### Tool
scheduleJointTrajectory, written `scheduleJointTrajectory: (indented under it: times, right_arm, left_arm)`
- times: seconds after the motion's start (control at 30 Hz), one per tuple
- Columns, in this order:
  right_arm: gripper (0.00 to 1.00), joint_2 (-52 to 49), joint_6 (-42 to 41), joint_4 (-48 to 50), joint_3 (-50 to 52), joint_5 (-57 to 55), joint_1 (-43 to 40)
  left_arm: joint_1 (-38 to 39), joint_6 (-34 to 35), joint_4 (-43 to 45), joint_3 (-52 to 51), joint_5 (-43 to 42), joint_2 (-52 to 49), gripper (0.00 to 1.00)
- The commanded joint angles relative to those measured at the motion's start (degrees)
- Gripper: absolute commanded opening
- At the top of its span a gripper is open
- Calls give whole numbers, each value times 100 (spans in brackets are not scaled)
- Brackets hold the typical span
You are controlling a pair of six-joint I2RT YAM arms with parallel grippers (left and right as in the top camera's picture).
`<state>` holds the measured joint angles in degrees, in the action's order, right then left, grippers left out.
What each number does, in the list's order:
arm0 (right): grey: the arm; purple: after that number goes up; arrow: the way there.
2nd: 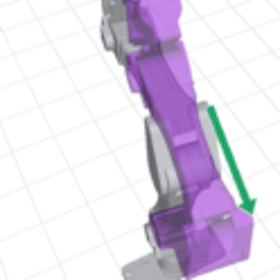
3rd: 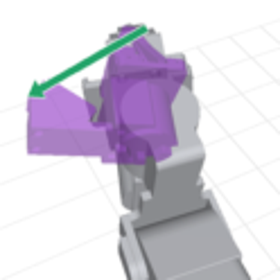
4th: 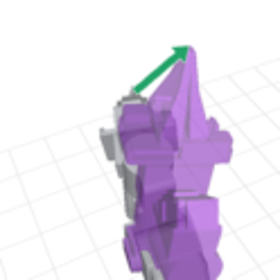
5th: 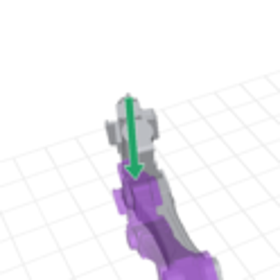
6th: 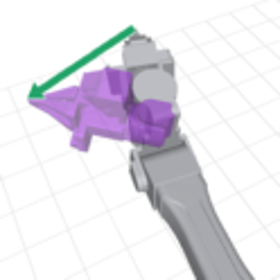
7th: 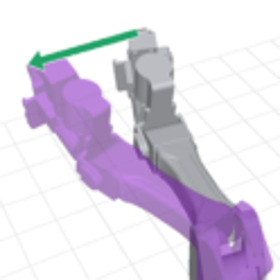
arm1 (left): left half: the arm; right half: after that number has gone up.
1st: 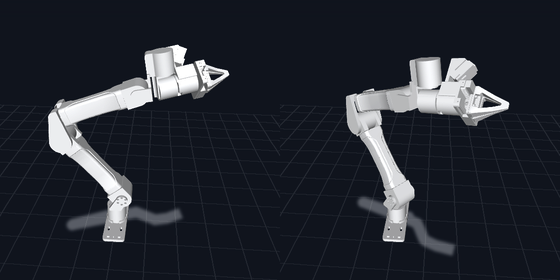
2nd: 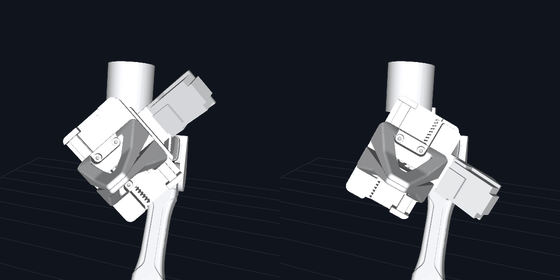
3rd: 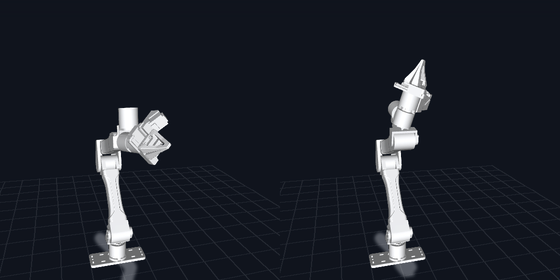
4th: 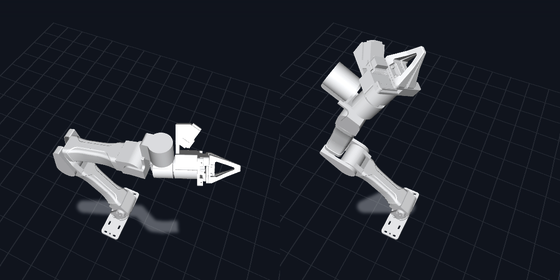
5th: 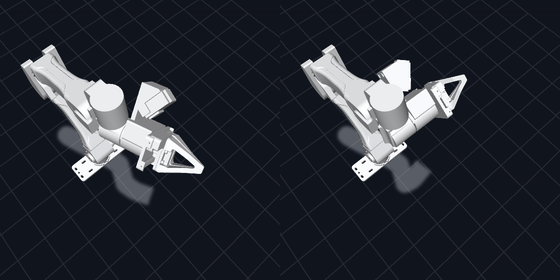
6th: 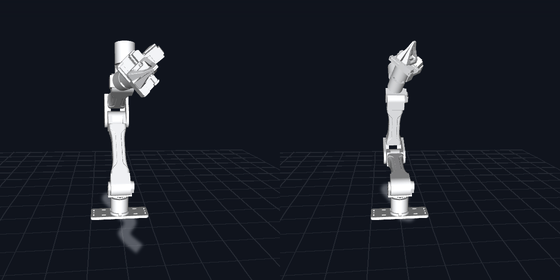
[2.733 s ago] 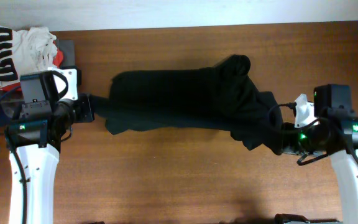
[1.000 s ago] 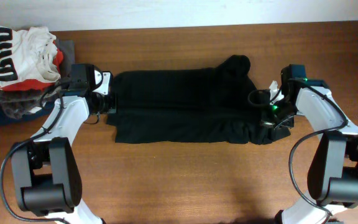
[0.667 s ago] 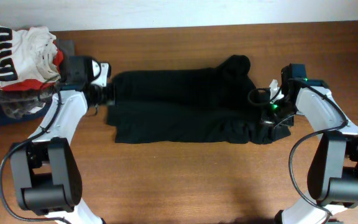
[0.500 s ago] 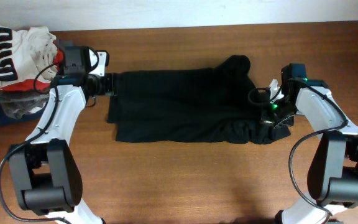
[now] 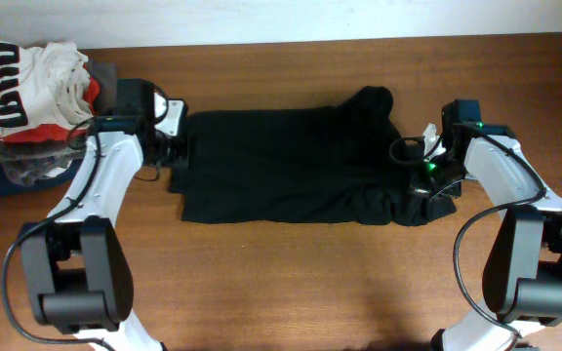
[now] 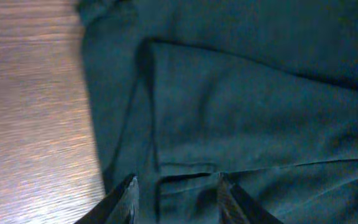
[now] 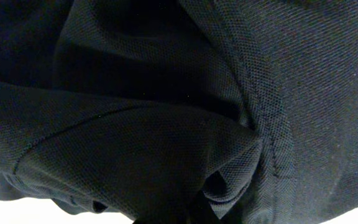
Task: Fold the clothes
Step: 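Adjust the left gripper along the folded shirt's left edge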
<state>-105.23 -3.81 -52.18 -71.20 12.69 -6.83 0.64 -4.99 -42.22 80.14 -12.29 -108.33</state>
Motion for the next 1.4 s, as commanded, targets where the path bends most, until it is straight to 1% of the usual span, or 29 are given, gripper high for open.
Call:
scheduleJointTrajectory:
  times: [0.0, 0.1, 0.27, 0.47, 0.6, 0.7, 0.77, 1.27, 1.37]
  right_arm:
    - [4, -52, 42, 9, -59, -92, -70]
    - [4, -52, 44, -4, -59, -92, -70]
    - [4, -52, 44, -4, -59, -94, -70]
    - [4, -52, 44, 9, -59, -94, -70]
    - [4, -52, 44, 20, -59, -94, -70]
    - [4, -52, 44, 20, -59, -94, -70]
    - [4, -52, 44, 20, -59, -94, -70]
    - [4, -52, 46, 20, -59, -94, -70]
    - [4, -52, 46, 17, -59, -94, -70]
  left_arm:
    - [118, -114, 11, -26, -24, -247, 41]
    - [144, -109, -20, -28, 461, -544, 41]
    - [144, -107, -68, -28, 463, -901, 40]
    - [144, -107, -20, -28, 463, -986, 40]
    - [146, -105, 31, -28, 435, -988, 28]
    - [146, -107, 31, -28, 227, -988, 20]
    - [146, -107, 31, -28, 109, -990, 19]
    - [146, -109, -7, -61, 116, -997, 19]
    - [146, -109, -9, -61, 116, -997, 5]
